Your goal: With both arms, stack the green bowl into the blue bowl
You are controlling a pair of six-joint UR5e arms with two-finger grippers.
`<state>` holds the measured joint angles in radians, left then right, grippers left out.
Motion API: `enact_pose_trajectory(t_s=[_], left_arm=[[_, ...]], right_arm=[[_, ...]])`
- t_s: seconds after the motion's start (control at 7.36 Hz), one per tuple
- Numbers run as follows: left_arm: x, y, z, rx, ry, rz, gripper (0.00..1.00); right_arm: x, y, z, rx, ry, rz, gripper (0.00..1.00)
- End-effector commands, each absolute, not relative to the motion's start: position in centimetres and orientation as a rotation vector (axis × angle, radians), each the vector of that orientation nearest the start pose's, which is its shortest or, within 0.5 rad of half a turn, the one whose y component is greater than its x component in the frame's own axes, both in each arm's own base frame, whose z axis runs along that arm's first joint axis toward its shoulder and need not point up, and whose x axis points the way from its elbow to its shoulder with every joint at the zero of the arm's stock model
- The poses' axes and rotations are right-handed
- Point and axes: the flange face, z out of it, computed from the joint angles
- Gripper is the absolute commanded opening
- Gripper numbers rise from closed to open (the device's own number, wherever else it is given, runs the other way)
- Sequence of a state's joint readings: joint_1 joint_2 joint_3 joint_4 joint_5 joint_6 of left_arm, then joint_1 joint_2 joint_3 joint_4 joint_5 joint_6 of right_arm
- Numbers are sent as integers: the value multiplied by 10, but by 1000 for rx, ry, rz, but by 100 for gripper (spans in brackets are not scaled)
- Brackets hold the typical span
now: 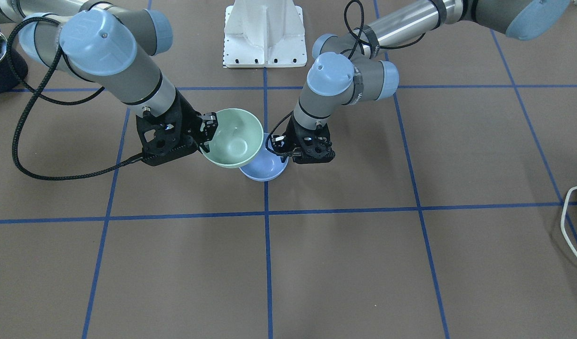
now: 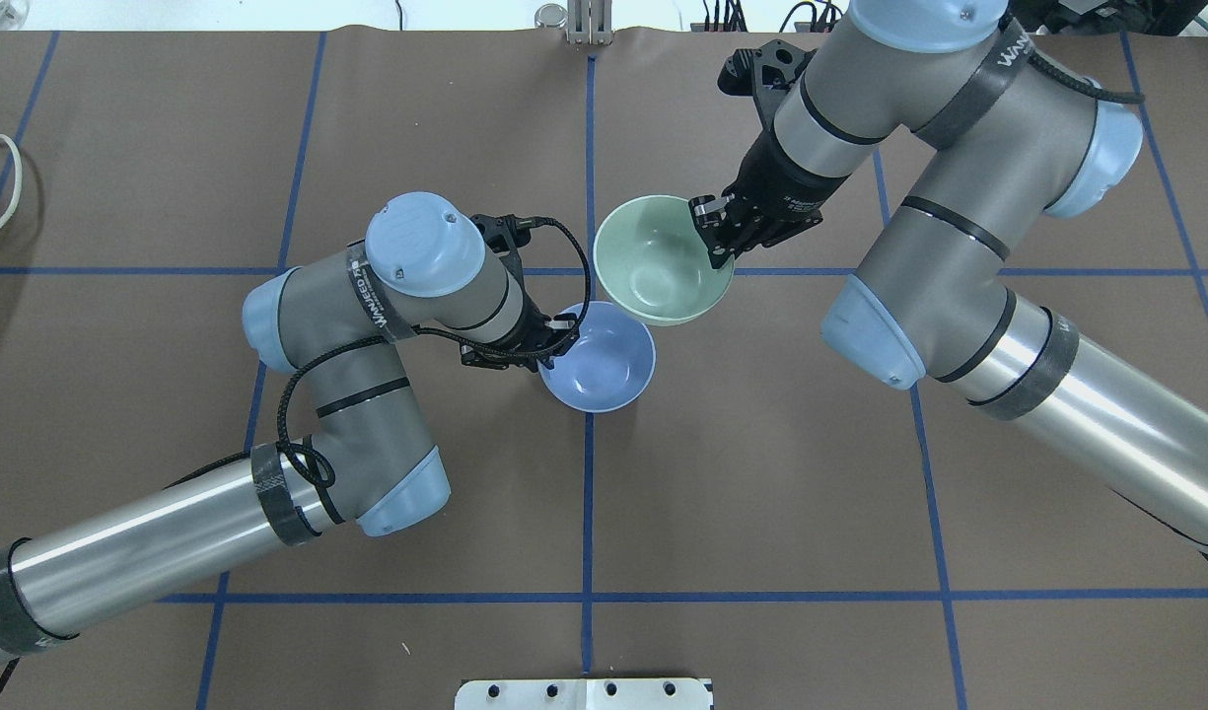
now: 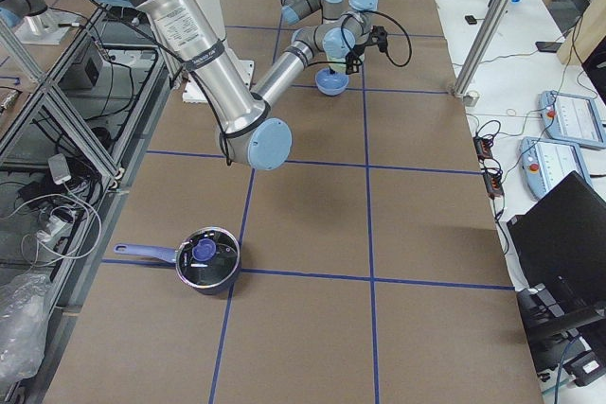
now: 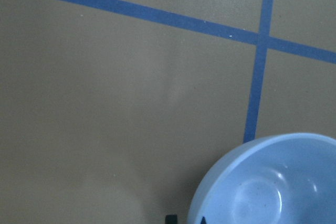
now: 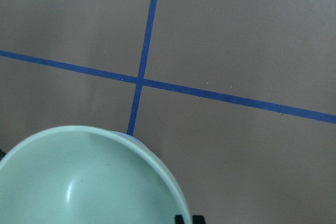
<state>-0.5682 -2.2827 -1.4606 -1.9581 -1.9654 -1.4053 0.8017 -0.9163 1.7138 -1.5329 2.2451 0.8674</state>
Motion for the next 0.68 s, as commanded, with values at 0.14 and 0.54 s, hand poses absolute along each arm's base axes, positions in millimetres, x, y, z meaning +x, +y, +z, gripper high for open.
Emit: enact_pose_trajectory(t_s=[0.14, 0.54], left_arm=[[470, -516, 256, -37, 1099, -119, 98], [437, -528, 294, 11, 1068, -75, 98]], right_arm=[[-431, -514, 193, 93, -998, -211, 0], [-474, -517, 202, 81, -949, -235, 0]])
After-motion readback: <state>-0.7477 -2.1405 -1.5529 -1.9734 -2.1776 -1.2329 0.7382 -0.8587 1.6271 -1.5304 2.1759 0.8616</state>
